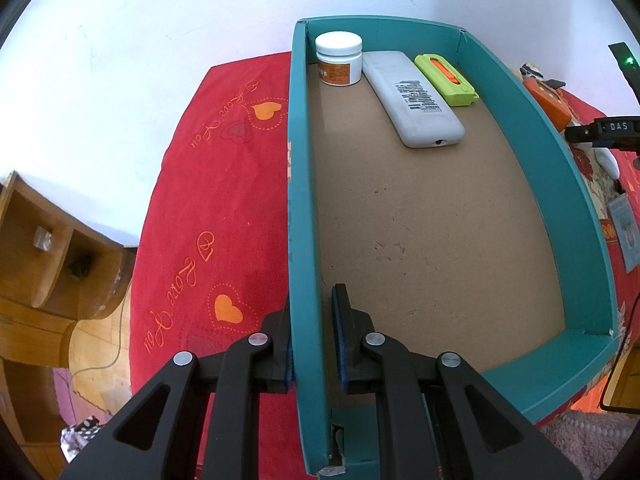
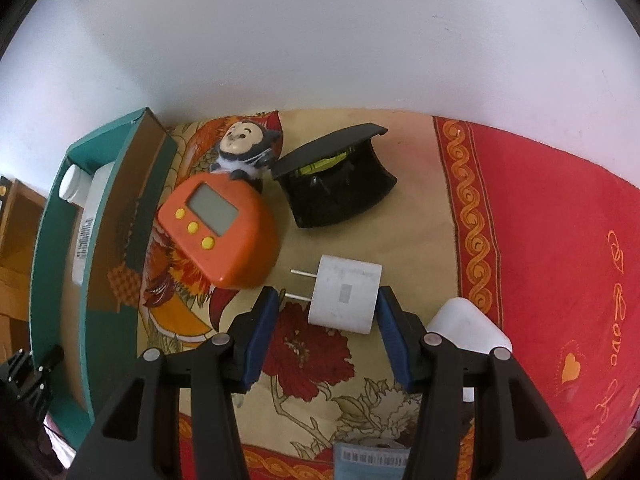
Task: Organize objects
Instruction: 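Grasp the white plug charger with the right gripper, then carry the white charger into the teal box and release it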
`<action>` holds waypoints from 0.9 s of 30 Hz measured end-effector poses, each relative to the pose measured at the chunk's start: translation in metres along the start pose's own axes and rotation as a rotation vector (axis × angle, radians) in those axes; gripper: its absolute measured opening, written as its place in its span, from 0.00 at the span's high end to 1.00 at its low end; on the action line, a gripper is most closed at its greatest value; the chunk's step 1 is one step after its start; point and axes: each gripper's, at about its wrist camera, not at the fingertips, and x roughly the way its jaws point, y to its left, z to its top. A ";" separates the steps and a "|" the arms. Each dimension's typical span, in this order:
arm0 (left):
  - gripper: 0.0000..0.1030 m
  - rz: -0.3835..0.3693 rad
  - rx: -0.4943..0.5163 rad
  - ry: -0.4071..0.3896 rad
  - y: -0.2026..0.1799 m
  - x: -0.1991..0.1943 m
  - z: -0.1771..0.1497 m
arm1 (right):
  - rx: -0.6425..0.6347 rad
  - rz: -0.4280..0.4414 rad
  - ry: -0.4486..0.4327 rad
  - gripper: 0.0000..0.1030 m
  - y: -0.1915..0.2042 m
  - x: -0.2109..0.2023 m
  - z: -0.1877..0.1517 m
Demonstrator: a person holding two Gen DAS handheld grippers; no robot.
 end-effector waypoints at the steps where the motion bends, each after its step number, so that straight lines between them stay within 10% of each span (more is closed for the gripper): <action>1: 0.86 0.000 0.000 0.000 0.000 0.000 0.000 | -0.001 -0.006 -0.002 0.51 0.001 0.000 0.000; 27: 0.86 -0.001 0.004 -0.002 0.000 0.000 0.000 | 0.048 0.030 -0.046 0.56 0.006 -0.025 -0.046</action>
